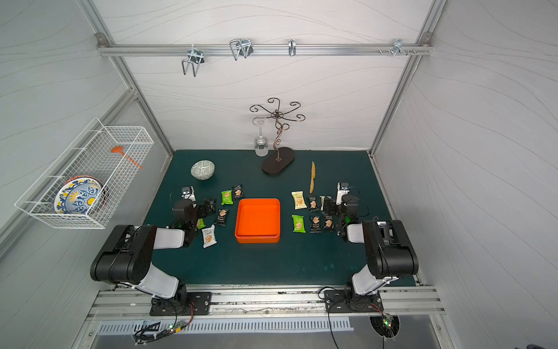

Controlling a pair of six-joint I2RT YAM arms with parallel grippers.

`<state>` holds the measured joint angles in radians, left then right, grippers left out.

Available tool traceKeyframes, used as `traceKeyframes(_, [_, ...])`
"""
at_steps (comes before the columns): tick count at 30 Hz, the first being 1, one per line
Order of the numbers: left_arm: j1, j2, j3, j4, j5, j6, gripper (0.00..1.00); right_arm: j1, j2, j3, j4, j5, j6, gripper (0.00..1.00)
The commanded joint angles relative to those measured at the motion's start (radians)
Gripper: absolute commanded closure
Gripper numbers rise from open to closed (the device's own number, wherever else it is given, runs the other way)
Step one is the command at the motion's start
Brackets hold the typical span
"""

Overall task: Take the cookies out of the storage box
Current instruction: Reset both arms

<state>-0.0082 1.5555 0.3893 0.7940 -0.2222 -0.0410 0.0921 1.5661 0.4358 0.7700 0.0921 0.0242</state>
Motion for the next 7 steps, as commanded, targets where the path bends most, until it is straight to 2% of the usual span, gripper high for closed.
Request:
traceKeyframes(1, [0.003,-0.003,0.023,0.059,-0.009,-0.009,0.00,0.000,0.014,0.021,0.003,-0.011,-0.015,0.01])
traceKeyframes(7, [0.002,-0.002,0.025,0.061,-0.010,-0.008,0.00,0.000,0.000,0.007,0.015,-0.014,-0.014,0.01])
